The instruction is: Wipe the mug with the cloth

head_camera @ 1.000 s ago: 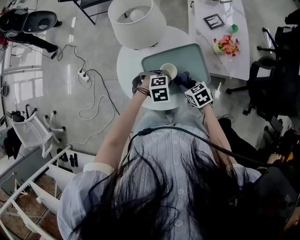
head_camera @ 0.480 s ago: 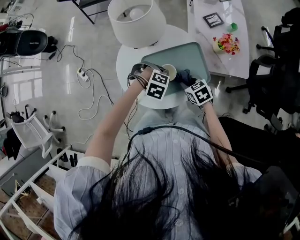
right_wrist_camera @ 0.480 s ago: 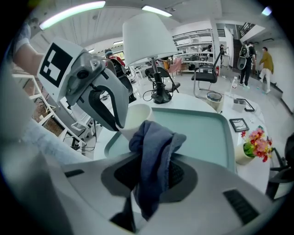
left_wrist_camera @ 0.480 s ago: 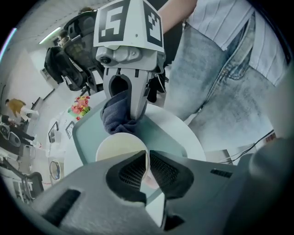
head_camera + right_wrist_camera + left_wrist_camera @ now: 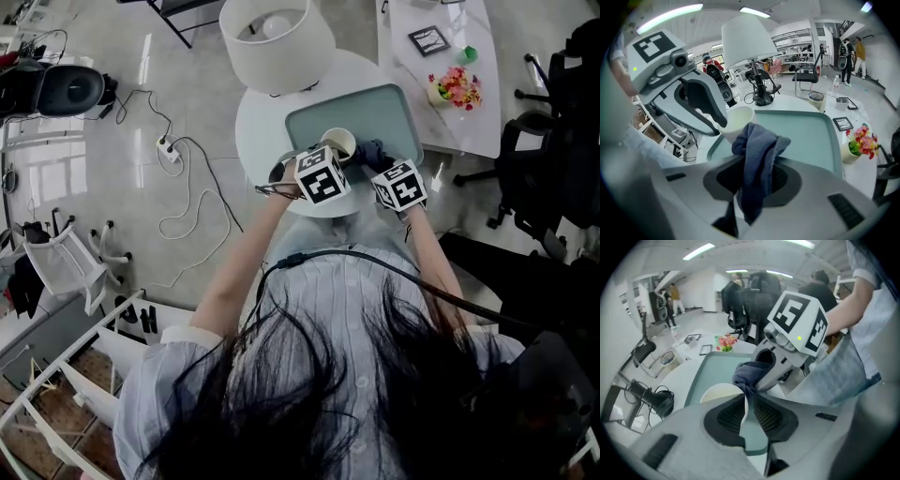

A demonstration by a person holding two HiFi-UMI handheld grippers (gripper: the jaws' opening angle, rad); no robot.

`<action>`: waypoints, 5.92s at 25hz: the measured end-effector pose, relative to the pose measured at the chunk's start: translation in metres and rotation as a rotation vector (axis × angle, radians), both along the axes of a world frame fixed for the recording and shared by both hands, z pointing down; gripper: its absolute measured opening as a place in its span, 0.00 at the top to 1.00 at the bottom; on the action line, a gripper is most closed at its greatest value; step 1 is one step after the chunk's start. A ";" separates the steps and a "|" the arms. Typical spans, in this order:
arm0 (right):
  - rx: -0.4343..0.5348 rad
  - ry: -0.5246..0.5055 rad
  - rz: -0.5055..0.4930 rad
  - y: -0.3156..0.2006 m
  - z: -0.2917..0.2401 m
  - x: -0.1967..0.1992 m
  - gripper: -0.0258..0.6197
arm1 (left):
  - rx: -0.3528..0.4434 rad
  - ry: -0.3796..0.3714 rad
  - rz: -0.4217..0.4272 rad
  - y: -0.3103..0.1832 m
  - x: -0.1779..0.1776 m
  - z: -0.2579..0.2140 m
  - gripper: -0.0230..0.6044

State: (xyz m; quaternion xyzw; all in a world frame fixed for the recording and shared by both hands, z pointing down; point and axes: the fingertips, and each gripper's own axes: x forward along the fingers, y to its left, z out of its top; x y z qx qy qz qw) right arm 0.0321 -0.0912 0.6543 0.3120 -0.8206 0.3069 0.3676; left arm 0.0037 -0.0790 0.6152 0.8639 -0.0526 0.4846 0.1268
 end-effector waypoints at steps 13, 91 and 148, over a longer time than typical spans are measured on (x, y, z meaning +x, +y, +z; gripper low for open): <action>-0.013 -0.020 0.016 -0.001 -0.001 -0.001 0.82 | 0.020 -0.080 -0.427 -0.011 -0.002 0.025 0.89; 0.001 0.000 -0.148 -0.018 0.003 -0.015 0.82 | -0.004 -0.149 -0.176 -0.007 -0.013 0.036 0.90; 0.148 0.029 -0.160 -0.073 -0.030 -0.021 0.82 | 0.024 0.167 -0.156 -0.009 -0.012 -0.024 0.90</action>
